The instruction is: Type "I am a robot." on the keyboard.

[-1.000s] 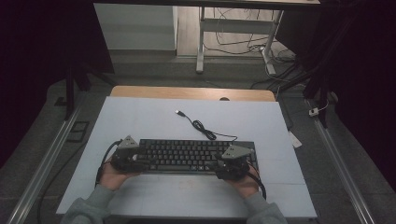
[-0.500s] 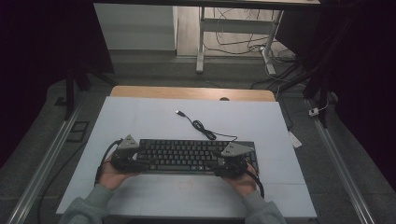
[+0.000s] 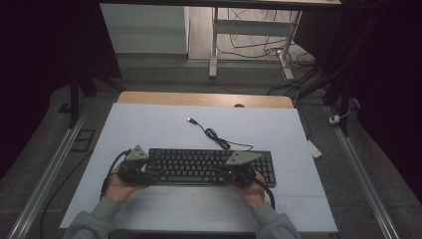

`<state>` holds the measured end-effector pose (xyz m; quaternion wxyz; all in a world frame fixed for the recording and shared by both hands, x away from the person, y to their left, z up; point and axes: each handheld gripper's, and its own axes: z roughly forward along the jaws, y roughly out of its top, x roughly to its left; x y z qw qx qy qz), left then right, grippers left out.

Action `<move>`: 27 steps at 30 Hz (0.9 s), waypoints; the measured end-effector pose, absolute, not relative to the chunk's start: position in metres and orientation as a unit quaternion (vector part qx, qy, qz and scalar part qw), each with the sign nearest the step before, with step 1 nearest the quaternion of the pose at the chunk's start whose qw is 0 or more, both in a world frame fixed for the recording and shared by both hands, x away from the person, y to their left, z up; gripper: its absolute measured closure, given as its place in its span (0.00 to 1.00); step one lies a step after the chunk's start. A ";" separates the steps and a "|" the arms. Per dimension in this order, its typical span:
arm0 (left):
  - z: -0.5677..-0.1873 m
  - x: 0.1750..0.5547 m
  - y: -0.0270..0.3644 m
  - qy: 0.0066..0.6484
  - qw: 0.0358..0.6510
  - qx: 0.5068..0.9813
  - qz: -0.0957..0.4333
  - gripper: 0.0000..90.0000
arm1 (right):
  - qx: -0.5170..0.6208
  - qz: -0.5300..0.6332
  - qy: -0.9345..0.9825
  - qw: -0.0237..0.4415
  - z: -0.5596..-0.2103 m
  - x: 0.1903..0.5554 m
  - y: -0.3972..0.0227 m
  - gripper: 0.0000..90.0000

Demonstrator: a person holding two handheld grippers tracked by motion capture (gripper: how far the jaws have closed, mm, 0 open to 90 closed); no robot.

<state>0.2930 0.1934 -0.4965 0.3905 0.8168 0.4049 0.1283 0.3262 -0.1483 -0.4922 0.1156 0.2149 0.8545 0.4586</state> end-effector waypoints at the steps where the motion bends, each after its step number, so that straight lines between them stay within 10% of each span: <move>1: -0.497 0.293 0.193 0.404 0.390 0.817 0.127 0.31 | 0.215 0.457 0.855 0.116 -0.492 0.327 -0.147 0.99; 27: -0.499 0.292 0.191 0.405 0.386 0.819 0.124 0.30 | 0.222 0.441 0.864 0.098 -0.492 0.343 -0.116 1.00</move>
